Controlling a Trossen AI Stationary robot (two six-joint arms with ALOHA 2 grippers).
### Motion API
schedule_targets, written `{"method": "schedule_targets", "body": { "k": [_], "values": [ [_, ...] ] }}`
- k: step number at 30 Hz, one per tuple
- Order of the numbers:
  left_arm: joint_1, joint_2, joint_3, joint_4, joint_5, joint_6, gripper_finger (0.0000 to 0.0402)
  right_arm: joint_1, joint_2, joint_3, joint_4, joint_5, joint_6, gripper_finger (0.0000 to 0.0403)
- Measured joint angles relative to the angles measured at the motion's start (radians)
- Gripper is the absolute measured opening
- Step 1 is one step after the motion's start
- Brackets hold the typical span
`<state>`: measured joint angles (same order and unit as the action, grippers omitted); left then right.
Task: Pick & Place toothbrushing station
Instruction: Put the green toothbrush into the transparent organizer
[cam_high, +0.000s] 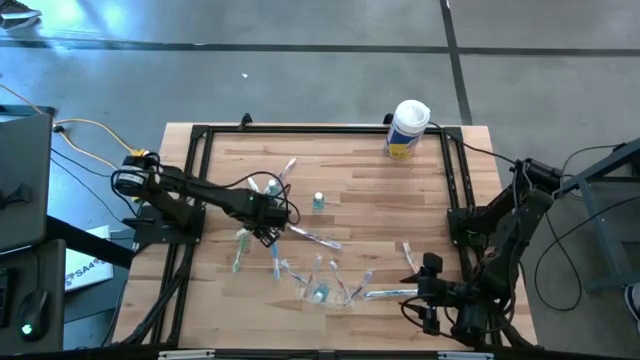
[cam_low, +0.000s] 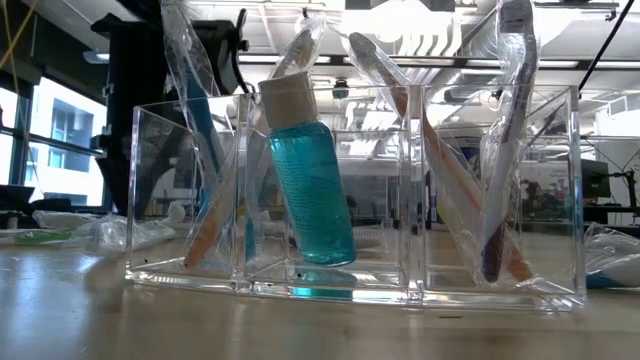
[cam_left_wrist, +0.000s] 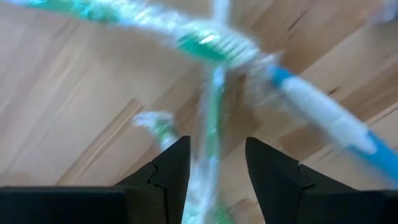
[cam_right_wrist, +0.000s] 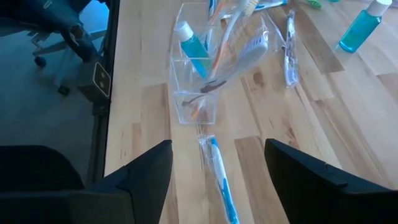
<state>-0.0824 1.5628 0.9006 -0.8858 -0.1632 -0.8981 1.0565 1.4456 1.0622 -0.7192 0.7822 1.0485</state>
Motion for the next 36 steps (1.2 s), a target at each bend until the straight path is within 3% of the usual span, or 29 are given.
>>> {"method": "schedule_targets", "body": {
  "k": [11, 15, 20, 26, 30, 36],
  "values": [
    [0.006, 0.056, 0.002, -0.003, 0.031, 0.039, 0.0147, 0.002, 0.0, 0.0, 0.016, -0.001, 0.001, 0.0248],
    [0.004, 0.074, 0.003, -0.027, 0.038, 0.039, 0.0111, 0.006, 0.0, 0.0, 0.017, -0.004, 0.001, 0.0248],
    [0.004, 0.09, 0.003, -0.031, 0.057, 0.086, 0.0026, 0.016, 0.0, 0.0, 0.021, -0.005, 0.001, 0.0248],
    [0.0, 0.089, 0.004, -0.047, 0.064, 0.058, 0.0019, 0.017, 0.0, 0.0, 0.027, -0.007, 0.001, 0.0248],
    [-0.043, 0.091, 0.02, -0.162, 0.08, 0.048, 0.0018, 0.017, 0.0, 0.0, 0.027, -0.007, 0.001, 0.0248],
    [-0.134, 0.091, 0.15, -0.403, 0.032, -0.024, 0.0018, 0.017, 0.0, 0.0, 0.028, -0.006, 0.001, 0.0248]
  ]
}}
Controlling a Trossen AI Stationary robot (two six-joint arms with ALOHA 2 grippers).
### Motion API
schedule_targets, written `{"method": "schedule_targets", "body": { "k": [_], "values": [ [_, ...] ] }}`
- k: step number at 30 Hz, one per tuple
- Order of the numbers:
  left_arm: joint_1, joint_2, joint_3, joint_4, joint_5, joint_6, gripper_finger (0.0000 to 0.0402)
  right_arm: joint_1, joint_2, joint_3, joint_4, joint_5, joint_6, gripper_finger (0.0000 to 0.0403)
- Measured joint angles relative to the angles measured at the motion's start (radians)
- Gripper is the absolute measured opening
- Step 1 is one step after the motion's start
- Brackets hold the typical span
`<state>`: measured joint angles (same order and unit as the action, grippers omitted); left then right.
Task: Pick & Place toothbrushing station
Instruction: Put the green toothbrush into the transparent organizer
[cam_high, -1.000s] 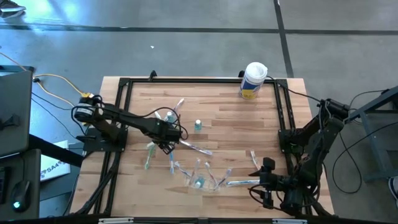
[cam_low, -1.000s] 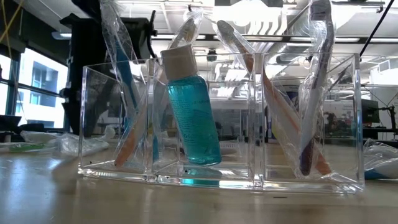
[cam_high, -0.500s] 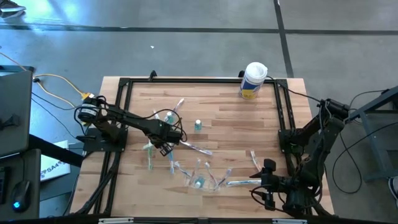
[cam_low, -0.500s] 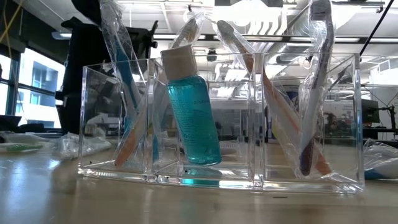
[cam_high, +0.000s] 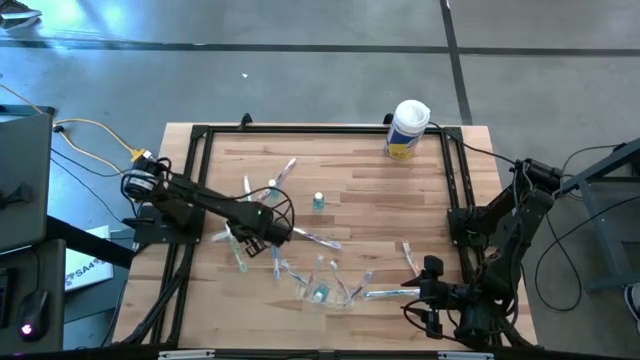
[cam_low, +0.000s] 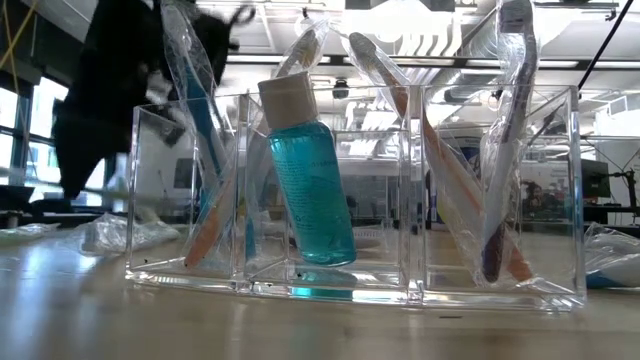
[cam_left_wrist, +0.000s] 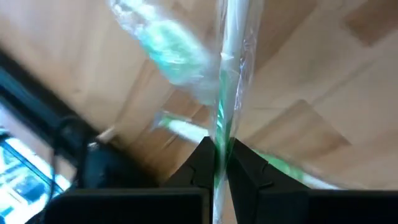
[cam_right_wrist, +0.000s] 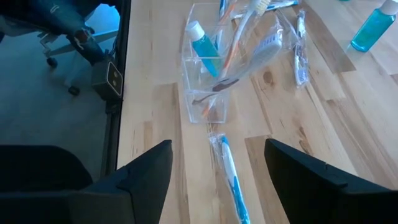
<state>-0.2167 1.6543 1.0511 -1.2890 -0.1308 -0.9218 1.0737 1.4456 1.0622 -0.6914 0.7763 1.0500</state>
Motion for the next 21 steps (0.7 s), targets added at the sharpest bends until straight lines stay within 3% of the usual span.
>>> {"method": "schedule_targets", "body": {
  "k": [7, 13, 21],
  "values": [
    [-0.164, -0.002, 0.244, -0.298, -0.143, -0.134, 0.0018, 0.0, 0.0, 0.0, 0.0, 0.001, 0.02, 0.0248],
    [-0.292, -0.034, 0.387, -0.288, -0.231, -0.163, 0.0018, 0.003, 0.0, 0.0, 0.002, -0.001, 0.026, 0.0248],
    [-0.381, -0.029, 0.42, -0.279, -0.247, -0.238, 0.0018, 0.009, 0.0, 0.0, 0.009, -0.011, 0.027, 0.0248]
  ]
}}
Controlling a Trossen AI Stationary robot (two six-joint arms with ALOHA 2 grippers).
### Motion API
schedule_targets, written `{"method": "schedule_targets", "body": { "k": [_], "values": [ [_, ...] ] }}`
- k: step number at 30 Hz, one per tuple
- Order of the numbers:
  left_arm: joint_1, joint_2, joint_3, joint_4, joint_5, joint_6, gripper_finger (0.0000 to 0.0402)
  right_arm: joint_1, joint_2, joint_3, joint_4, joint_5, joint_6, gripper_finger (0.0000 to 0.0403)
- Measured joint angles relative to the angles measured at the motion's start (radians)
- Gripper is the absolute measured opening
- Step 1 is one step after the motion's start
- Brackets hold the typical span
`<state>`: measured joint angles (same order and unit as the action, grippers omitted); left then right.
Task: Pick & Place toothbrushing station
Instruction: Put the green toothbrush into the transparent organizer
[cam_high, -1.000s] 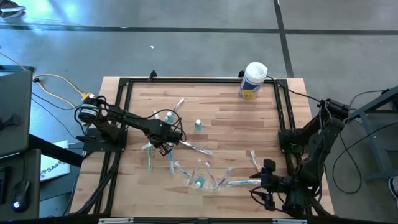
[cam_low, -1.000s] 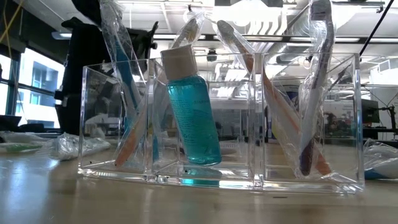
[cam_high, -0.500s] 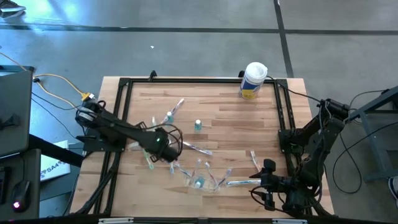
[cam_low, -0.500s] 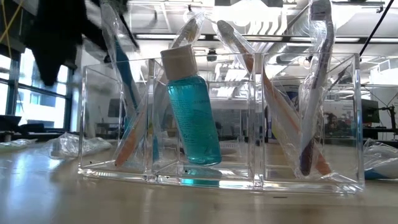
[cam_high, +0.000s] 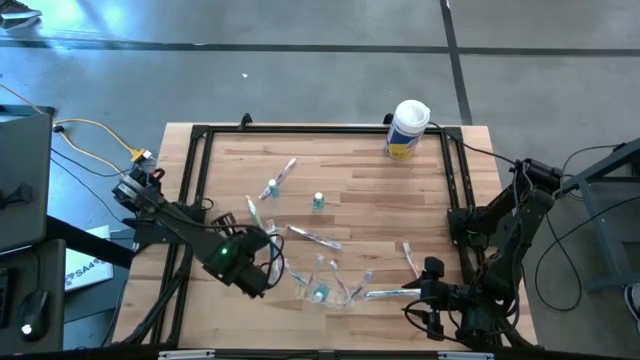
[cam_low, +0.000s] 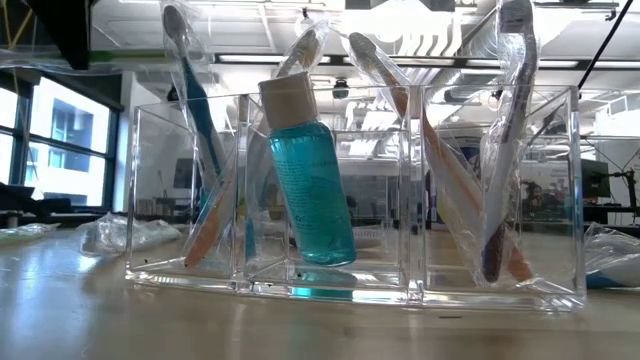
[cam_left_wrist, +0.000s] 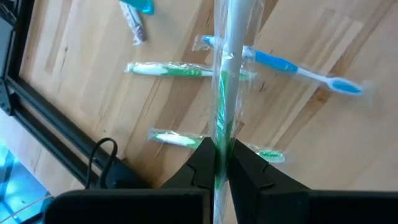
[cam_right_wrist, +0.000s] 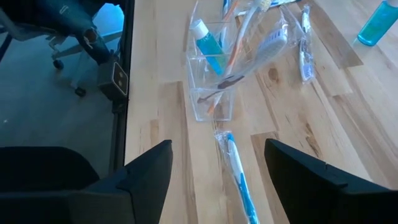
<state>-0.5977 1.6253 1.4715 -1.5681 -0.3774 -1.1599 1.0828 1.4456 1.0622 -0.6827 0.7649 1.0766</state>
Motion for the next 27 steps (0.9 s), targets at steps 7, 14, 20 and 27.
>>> {"method": "schedule_targets", "body": {
  "k": [7, 14, 20, 27],
  "values": [
    [-0.029, -0.001, 0.0, -0.005, -0.002, -0.071, 0.0018, 0.0, 0.0, 0.0, 0.003, -0.006, 0.0, 0.0248],
    [-0.218, -0.001, 0.0, -0.003, 0.107, -0.296, 0.0018, 0.0, 0.0, 0.0, 0.007, -0.011, 0.0, 0.0248],
    [-0.465, 0.001, 0.0, 0.13, -0.007, -0.611, 0.0018, 0.0, 0.0, 0.0, 0.022, -0.014, 0.0, 0.0248],
    [-0.669, 0.054, 0.0, 0.53, -0.578, -0.484, 0.0018, 0.0, 0.0, 0.0, 0.059, -0.014, -0.012, 0.0248]
  ]
}}
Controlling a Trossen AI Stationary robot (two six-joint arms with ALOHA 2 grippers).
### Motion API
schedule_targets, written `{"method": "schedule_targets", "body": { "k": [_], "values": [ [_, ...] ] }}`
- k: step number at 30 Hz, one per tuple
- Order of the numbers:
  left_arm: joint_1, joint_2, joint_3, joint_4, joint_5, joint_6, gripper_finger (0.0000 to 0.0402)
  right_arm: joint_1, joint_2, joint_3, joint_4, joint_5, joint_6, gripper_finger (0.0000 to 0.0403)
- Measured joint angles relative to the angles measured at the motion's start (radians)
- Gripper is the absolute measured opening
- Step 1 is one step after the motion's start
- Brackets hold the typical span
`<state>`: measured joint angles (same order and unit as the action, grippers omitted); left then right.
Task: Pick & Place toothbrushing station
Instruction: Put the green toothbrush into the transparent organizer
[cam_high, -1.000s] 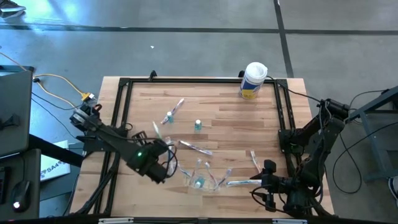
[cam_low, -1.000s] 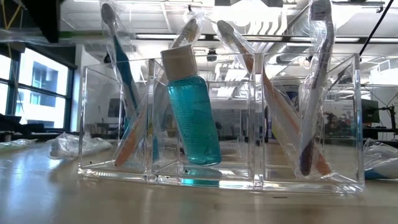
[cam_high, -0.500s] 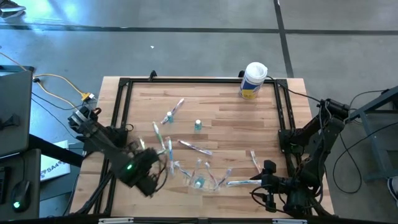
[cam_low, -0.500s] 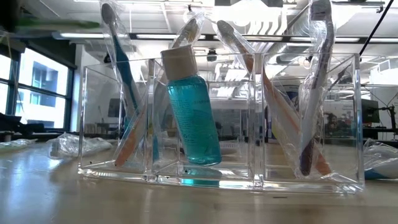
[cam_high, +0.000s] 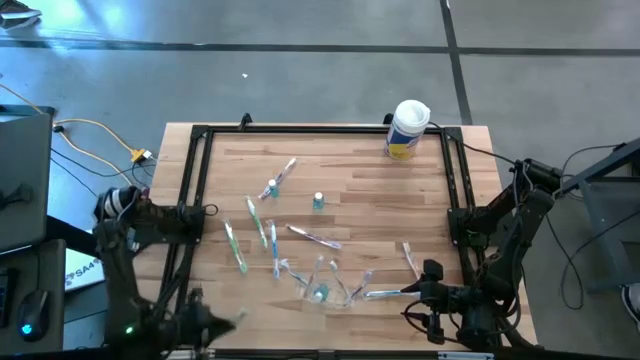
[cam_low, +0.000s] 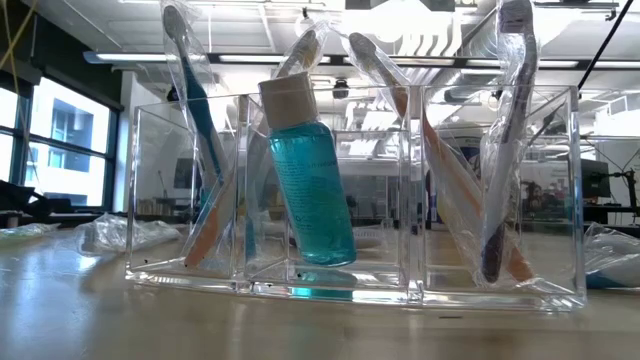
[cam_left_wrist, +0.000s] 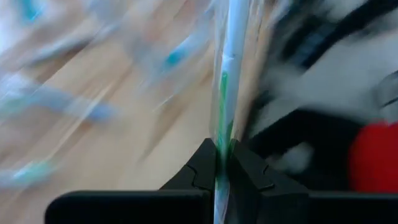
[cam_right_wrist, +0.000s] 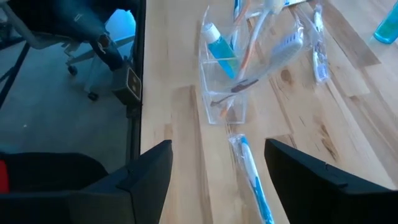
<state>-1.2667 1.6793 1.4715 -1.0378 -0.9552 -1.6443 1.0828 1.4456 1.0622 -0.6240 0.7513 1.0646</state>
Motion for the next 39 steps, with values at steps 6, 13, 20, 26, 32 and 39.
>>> {"method": "schedule_targets", "body": {
  "k": [6, 13, 20, 26, 32, 39],
  "values": [
    [-0.004, 0.052, 0.0, 0.459, -0.367, 0.348, 0.0018, 0.005, 0.0, 0.0, 0.143, -0.038, -0.274, 0.0248],
    [0.16, 0.118, 0.0, 0.947, -0.379, 0.802, 0.0019, 0.004, 0.0, 0.0, 0.351, -0.13, -0.58, 0.0248],
    [0.346, 0.175, 0.0, 1.397, 0.1, 1.41, 0.0019, 0.003, 0.0, 0.0, 0.492, -0.154, -0.644, 0.0248],
    [0.391, 0.186, 0.037, 1.449, 0.434, 2.175, 0.0019, 0.005, 0.0, 0.0, 0.716, -0.17, -0.615, 0.0248],
    [0.432, 0.186, 0.048, 1.377, 0.416, 2.732, 0.0019, 0.011, 0.0, 0.0, 0.786, -0.226, -0.571, 0.0248],
    [0.502, 0.209, 0.048, 1.341, 0.426, 3.131, 0.0019, -0.035, 0.032, 0.001, 0.812, -0.121, -0.593, 0.0248]
  ]
}}
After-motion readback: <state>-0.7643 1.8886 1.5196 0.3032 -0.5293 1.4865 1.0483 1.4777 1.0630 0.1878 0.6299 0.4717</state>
